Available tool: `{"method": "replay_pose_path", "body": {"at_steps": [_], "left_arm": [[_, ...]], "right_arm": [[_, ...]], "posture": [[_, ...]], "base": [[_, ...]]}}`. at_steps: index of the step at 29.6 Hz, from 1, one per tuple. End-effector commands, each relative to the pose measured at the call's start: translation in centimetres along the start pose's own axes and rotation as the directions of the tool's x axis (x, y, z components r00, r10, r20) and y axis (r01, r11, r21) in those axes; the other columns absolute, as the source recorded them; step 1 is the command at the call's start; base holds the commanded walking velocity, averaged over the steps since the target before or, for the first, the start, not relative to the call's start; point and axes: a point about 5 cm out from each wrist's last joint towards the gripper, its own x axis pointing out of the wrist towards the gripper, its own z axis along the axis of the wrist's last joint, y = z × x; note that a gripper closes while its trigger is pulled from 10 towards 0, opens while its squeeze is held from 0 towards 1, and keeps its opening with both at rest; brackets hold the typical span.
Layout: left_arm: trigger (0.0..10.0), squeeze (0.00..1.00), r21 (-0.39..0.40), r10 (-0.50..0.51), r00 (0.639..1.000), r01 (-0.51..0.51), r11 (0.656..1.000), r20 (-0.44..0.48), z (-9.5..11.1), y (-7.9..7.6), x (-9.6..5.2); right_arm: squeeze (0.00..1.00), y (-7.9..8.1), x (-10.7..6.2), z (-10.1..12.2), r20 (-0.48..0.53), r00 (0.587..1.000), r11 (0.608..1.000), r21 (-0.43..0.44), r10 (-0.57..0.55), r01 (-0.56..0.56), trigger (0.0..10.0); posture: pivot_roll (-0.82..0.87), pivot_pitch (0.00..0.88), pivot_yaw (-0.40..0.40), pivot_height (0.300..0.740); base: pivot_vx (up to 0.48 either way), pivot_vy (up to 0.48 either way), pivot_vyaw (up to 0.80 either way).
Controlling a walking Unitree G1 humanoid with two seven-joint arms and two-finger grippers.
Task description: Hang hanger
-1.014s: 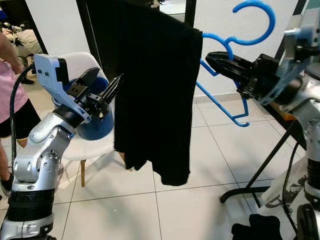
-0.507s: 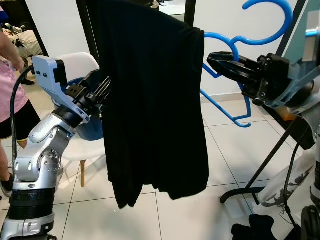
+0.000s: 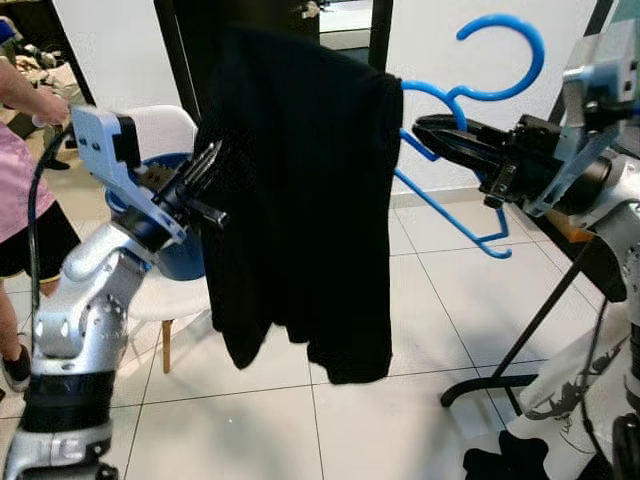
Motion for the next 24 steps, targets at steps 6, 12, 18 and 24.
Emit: {"method": "replay_pose_path", "body": {"at_steps": [6, 12, 18, 24], "left_arm": [[0.0, 0.0, 0.042, -0.028, 0.999, 0.027, 0.999, 0.039, 1.5, 0.1, 0.2], [0.0, 0.0, 0.047, -0.051, 0.995, 0.047, 0.998, 0.083, 2.6, -0.4, 0.9], [0.0, 0.0, 0.037, -0.09, 0.993, 0.088, 0.995, 0.077, 2.4, -1.1, 0.9], [0.0, 0.0, 0.002, -0.158, 0.985, 0.158, 0.987, 0.071, 2.1, -2.3, 0.5]], "right_arm": [[0.0, -0.4, 0.2, -1.2, -0.048, 0.996, 0.995, 0.058, -0.077, 0.08, 10.0], [0.0, -0.3, 1.0, -3.0, -0.081, 0.992, 0.983, 0.148, -0.101, 0.113, 10.0], [0.0, -0.2, 2.0, -2.6, 0.021, 0.991, 0.955, 0.27, -0.131, 0.12, 10.0], [0.0, -1.5, 2.5, -1.1, 0.215, 0.939, 0.869, 0.473, -0.269, 0.141, 10.0]], "posture": [[-0.07, 0.0, 0.019, 0.74], [-0.07, 0.0, 0.016, 0.74], [-0.07, 0.0, 0.016, 0.74], [-0.06, 0.0, 0.009, 0.74]], "base": [[0.0, 0.0, 0.0], [0.0, 0.0, 0.0], [0.0, 0.0, 0.0], [0.0, 0.0, 0.0]]}}
